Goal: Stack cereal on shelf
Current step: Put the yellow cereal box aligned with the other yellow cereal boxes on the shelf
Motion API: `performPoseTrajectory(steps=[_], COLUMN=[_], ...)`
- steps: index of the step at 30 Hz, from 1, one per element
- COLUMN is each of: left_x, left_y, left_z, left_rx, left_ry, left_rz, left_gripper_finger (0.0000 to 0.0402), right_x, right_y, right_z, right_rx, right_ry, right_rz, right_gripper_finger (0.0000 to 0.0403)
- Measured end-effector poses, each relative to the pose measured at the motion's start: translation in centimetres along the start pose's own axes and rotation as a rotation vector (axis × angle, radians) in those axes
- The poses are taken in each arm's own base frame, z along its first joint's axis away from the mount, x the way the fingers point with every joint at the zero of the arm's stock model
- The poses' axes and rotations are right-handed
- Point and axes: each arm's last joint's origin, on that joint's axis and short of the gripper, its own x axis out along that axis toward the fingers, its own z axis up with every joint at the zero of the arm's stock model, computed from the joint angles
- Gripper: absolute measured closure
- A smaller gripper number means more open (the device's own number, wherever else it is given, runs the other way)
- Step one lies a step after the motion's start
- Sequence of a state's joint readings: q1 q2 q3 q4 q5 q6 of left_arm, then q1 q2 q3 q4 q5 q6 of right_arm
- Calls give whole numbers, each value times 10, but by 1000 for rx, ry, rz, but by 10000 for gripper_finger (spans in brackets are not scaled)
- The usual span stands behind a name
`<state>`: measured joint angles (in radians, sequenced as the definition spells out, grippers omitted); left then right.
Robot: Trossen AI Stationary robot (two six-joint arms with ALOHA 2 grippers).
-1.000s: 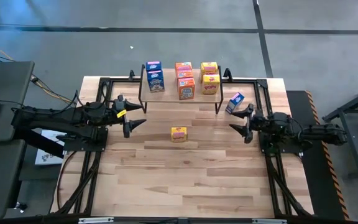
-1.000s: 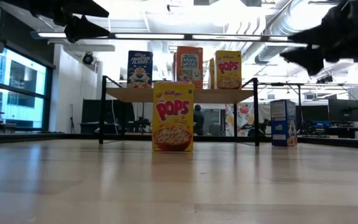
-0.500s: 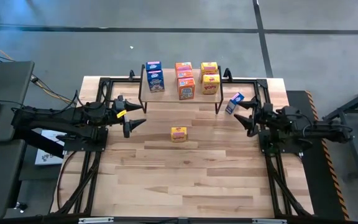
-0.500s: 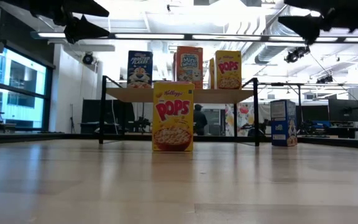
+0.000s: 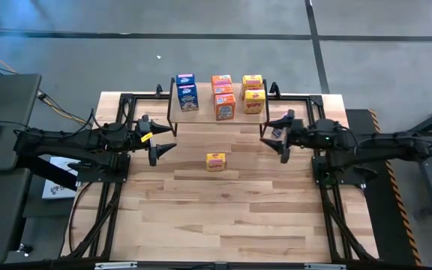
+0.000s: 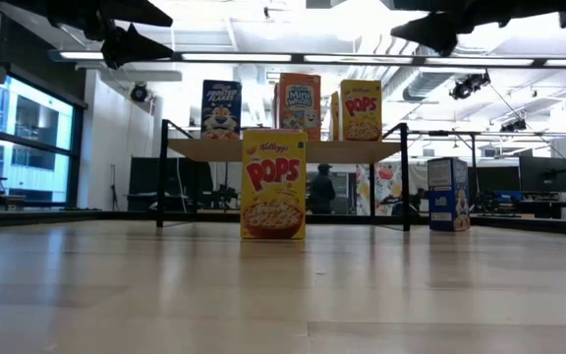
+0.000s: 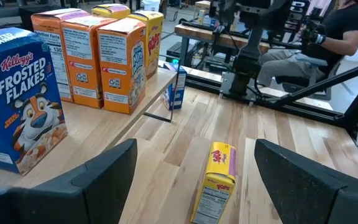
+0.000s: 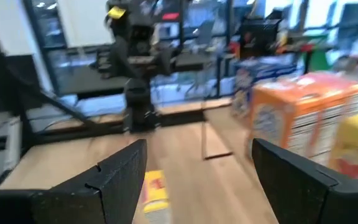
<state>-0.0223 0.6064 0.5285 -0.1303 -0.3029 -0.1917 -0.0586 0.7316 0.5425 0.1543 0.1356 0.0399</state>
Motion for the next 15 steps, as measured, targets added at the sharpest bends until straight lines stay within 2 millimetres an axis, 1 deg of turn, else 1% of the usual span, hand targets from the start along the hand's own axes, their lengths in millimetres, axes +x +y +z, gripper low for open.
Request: performPoseTrajectory(steps=[5, 10, 15], left_x=[0, 0, 0], left_y=[0, 0, 0], left_z=[0, 0, 0], left_rx=[2, 2, 2], left_ry=[0, 0, 1], left_rz=[0, 0, 0], left_gripper_finger=[85, 85, 85], right_x=[20, 37, 52], right_y=[5, 10, 22], right_z=[-5, -18, -30], right_rx=[40, 70, 67], right_ry=[81, 160, 196], right_rz=[87, 99, 136], right_gripper_finger=[120, 120, 120])
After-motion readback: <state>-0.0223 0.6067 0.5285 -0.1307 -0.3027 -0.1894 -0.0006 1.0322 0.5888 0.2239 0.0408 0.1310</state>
